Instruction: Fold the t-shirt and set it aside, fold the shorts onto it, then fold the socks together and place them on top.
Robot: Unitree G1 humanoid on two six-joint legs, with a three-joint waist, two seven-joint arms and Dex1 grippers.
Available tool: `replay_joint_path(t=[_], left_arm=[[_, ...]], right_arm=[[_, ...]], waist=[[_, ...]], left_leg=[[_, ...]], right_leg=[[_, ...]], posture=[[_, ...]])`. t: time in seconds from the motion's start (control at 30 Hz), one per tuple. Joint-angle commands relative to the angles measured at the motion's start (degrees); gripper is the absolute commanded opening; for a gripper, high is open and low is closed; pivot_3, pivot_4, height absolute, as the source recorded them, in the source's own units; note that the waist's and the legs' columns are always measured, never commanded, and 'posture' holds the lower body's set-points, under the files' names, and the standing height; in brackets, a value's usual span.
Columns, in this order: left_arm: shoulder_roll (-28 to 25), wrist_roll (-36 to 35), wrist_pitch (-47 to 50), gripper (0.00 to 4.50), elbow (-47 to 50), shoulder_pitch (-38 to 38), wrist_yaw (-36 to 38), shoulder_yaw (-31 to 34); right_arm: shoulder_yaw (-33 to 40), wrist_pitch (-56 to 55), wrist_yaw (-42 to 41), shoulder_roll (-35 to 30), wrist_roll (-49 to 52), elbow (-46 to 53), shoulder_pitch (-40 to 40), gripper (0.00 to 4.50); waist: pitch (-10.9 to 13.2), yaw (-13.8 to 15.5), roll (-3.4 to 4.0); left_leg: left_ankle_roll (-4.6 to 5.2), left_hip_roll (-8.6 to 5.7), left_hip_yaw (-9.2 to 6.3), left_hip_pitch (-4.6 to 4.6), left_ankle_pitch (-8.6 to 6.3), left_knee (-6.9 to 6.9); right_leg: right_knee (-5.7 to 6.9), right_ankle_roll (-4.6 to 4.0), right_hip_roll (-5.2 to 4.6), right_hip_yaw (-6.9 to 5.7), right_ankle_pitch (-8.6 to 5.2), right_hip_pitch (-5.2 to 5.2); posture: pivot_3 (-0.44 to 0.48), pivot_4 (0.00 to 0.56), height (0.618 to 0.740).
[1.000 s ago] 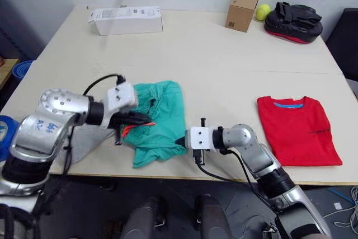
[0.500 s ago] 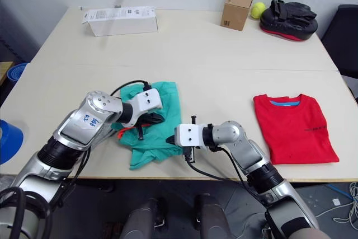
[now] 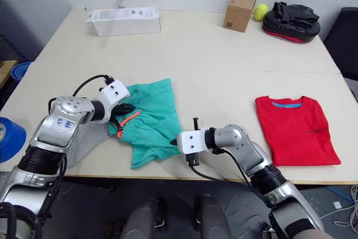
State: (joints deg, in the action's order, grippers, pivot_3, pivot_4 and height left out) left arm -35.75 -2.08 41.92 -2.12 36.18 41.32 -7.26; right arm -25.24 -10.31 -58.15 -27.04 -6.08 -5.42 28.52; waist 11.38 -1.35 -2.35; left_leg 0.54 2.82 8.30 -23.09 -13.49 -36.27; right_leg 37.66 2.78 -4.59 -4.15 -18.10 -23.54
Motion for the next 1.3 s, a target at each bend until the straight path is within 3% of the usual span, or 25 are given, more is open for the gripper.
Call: replay_joint_path(t=[0.03,0.17,0.43,0.53,0.73,0.9,1.0,1.1,1.13,1.23,1.3], left_arm=[[2.17,-6.58,0.54,0.00,3.17,4.78,1.83,5.55],[1.80,-9.42,-0.47,0.00,4.67,5.76,5.41,4.97],[2.37,-5.20,-1.52,0.00,-5.09,7.03,5.49,-2.70],[2.42,-1.67,-5.65,0.00,-12.79,8.02,4.55,-5.30],[3.25,1.87,-15.38,0.00,-28.59,13.30,2.54,-4.89],[4.25,1.92,-20.92,0.00,-34.48,15.62,3.02,-3.72],[4.59,-0.53,-21.68,0.00,-31.96,15.07,5.27,-1.97],[2.93,-4.86,-19.95,0.00,-22.96,11.80,10.26,0.52],[1.86,-6.47,-18.69,0.18,-18.98,10.26,11.94,1.55],[-1.65,-10.57,-14.57,0.88,-8.51,5.64,15.24,4.55],[-5.63,-14.35,-11.47,1.52,0.55,0.52,17.88,7.68]], right_arm=[[2.36,1.89,-0.82,1.50,5.06,2.85,0.38,0.04],[3.47,6.02,-0.46,5.00,8.49,4.74,3.74,0.04],[-2.88,3.58,4.60,13.33,-0.20,-10.20,10.24,0.04],[-5.01,-0.39,3.60,11.46,-3.05,-11.33,9.41,0.04],[-3.28,-1.40,-2.15,3.83,-0.27,-2.58,4.12,0.04],[-2.12,-1.47,-5.05,-1.10,1.45,2.19,1.18,0.04],[0.75,1.26,-3.50,-0.07,4.46,4.12,0.87,0.04],[5.37,11.84,-2.82,1.27,11.35,7.18,2.38,0.04],[6.87,16.18,-3.31,1.04,13.74,8.19,3.15,0.00],[10.63,29.23,-4.51,-0.23,20.42,10.49,5.40,0.64],[13.39,43.40,-4.61,-1.15,26.29,9.95,9.08,1.32]], waist=[[0.03,-0.04,-0.05],[0.03,-0.87,-0.05],[0.03,-0.72,-0.04],[0.03,-0.46,-0.04],[0.01,-0.22,-0.08],[0.00,-0.31,-0.07],[0.01,-0.29,-0.08],[0.01,-0.45,-0.08],[0.02,-0.40,-0.08],[0.02,-0.47,-0.07],[0.02,-0.73,-0.05]], left_leg=[[0.03,0.01,-0.03,-0.08,0.02,-0.04],[-0.01,0.06,0.05,-0.08,0.03,0.02],[-0.11,0.07,0.06,-0.04,0.09,0.05],[-0.03,0.01,0.09,-0.11,0.05,0.03],[0.07,-0.02,0.06,-0.09,-0.04,-0.09],[0.11,0.04,0.06,-0.03,-0.07,-0.07],[0.09,0.06,0.06,-0.03,-0.06,-0.07],[0.03,0.07,0.07,-0.11,-0.02,-0.07],[0.01,0.07,0.07,-0.14,-0.01,-0.06],[0.01,0.08,0.04,-0.15,-0.02,-0.06],[0.01,0.10,0.04,-0.14,-0.03,-0.01]], right_leg=[[0.01,0.02,0.00,-0.04,0.01,-0.04],[0.04,0.02,0.07,-0.03,0.02,-0.11],[0.13,-0.03,0.13,-0.04,-0.01,-0.16],[0.11,-0.03,0.07,-0.02,-0.01,-0.20],[0.03,0.02,-0.02,-0.07,0.02,-0.09],[0.07,0.02,0.02,-0.12,0.02,-0.09],[0.08,0.02,0.04,-0.13,0.01,-0.09],[0.09,0.02,0.03,-0.12,0.02,-0.16],[0.10,0.02,0.02,-0.10,0.02,-0.19],[0.08,0.01,0.00,-0.11,0.02,-0.18],[0.07,-0.02,-0.01,-0.09,0.01,-0.19]], posture=[[0.000,0.150,0.740],[0.000,0.150,0.740],[0.000,0.150,0.740],[0.000,0.150,0.740],[0.000,0.150,0.740],[0.000,0.150,0.740],[0.000,0.150,0.740],[0.000,0.150,0.740],[0.000,0.150,0.740],[0.000,0.150,0.740],[0.000,0.150,0.740]])
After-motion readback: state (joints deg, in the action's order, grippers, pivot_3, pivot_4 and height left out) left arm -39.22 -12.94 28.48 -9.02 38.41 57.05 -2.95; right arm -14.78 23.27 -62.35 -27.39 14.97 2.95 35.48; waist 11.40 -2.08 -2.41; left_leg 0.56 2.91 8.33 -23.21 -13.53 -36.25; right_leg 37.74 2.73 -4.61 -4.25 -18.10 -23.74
